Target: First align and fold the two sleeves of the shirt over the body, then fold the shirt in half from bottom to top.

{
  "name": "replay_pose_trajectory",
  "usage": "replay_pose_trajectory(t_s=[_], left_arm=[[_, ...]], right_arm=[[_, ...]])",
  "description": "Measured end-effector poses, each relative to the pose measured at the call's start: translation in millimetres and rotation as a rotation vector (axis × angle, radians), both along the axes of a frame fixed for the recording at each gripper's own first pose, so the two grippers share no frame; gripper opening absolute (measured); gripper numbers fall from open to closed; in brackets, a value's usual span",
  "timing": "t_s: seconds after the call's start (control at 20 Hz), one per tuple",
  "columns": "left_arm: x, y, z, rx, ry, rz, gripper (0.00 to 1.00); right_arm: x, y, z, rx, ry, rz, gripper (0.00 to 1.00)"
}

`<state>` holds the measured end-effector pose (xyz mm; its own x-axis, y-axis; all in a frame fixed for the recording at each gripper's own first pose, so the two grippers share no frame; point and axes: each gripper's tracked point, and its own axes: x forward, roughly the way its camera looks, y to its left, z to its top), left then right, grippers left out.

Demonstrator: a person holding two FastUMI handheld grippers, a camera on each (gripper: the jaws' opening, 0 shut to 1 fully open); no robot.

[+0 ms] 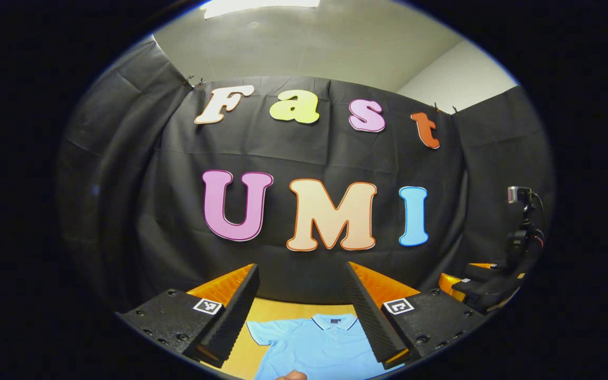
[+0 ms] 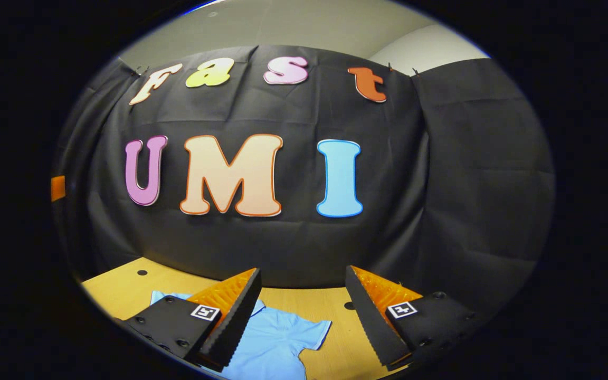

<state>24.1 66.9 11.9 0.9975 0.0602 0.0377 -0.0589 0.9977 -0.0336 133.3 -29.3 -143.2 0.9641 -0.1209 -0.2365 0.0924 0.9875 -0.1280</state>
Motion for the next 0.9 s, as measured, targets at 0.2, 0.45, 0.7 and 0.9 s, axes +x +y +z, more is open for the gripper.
replay_pose_trajectory(t_s=[0.2,0.45,0.7,0.9], left_arm=[[12.3,16.4,-2.0,0.010,0.001,0.011,0.94],[31.7,22.6,-17.9,0.011,0.038,-0.005,0.94],[47.8,27.6,-33.9,0.015,0.081,-0.011,0.95],[57.4,33.6,-44.7,0.028,0.112,-0.007,0.95]], right_arm=[[29.5,-16.5,-47.8,-0.033,0.071,-0.053,0.98],[49.3,-37.3,-122.3,-0.038,0.209,-0.108,0.99],[50.4,-57.9,-197.8,-0.059,0.351,-0.151,0.99],[52.6,-73.4,-250.6,-0.050,0.450,-0.198,0.99]])
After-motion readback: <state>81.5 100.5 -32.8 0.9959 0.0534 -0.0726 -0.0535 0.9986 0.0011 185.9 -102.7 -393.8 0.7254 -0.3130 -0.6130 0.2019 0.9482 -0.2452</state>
